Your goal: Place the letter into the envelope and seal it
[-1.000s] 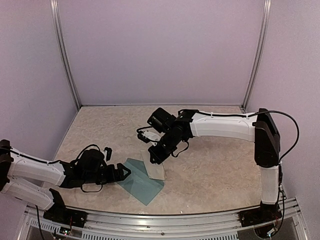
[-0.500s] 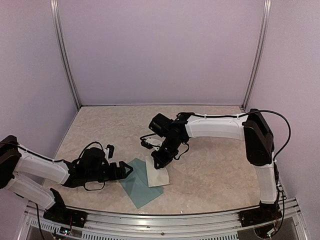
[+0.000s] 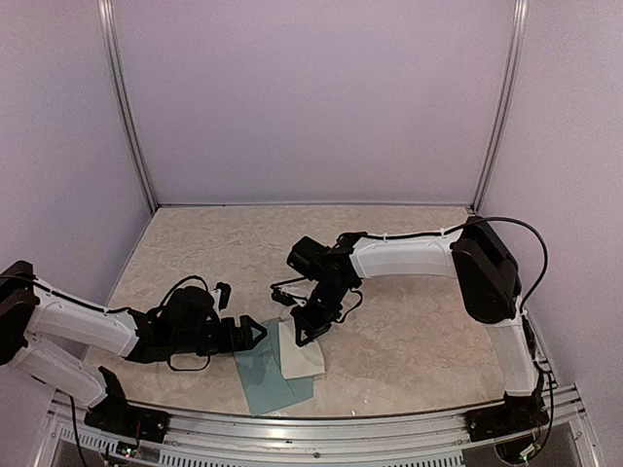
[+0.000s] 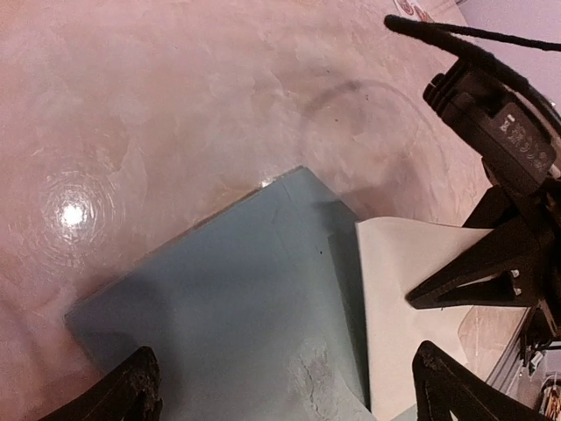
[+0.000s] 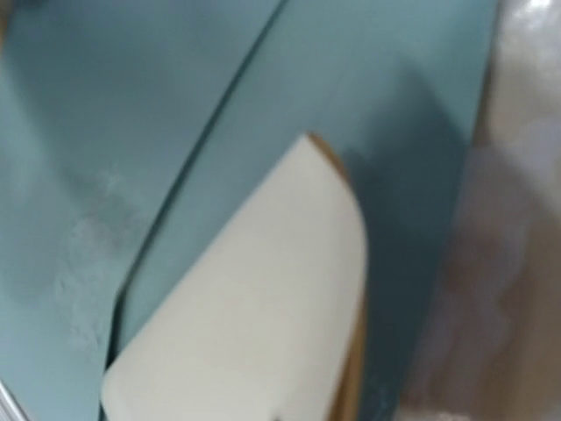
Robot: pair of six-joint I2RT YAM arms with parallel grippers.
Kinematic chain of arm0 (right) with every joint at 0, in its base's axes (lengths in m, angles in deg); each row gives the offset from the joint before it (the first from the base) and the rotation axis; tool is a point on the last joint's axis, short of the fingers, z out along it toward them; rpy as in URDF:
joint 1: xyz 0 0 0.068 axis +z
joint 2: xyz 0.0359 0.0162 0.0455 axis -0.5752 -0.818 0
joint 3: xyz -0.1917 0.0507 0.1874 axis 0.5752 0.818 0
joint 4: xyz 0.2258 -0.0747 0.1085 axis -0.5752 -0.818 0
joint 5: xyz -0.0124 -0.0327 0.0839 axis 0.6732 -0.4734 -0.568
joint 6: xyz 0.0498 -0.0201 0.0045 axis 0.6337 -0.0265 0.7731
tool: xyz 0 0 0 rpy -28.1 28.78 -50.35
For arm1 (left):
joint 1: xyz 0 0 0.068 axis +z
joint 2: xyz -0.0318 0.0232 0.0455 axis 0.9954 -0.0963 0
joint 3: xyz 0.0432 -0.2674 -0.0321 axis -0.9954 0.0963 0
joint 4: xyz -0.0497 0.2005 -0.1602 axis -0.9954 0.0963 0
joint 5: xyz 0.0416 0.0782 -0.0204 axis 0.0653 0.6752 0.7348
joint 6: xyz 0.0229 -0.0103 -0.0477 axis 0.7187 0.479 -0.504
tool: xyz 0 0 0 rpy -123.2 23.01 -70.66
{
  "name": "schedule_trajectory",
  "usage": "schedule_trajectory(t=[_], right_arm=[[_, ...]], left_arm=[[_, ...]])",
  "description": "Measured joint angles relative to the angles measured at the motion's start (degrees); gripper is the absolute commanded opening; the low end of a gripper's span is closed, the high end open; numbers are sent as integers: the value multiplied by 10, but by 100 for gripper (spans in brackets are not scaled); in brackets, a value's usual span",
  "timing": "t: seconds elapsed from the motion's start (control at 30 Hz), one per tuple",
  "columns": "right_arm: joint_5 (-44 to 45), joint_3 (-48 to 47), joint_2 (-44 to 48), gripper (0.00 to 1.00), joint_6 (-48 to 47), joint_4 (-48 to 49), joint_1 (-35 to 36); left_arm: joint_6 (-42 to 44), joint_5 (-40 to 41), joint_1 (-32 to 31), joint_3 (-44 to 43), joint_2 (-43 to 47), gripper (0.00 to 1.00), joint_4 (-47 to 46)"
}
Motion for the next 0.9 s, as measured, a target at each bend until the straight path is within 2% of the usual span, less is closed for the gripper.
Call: schedule_trajectory(t=[0.23,0.37,0.47,0.57,0.73,0.9], right_arm=[[-7,11,-1,0,19,6,-5],[-13,11,-1,0,26,6,-6],[-20,11,-2,0,28,6,-6],[-24,11,-8,0,31,4,-6],[-36,6,-23,0,37,-5,-6],[-51,-3,-30,0,44,-12,-6]], left_arm=[[-33,17,-5,-7,108,98,107],[-62,3,-5,12,161,97,128],[-81,-22,-5,40,181,90,130],[-95,-42,-5,57,180,76,130],[-99,-65,-5,64,148,71,115],[-95,-84,-5,63,105,61,70]])
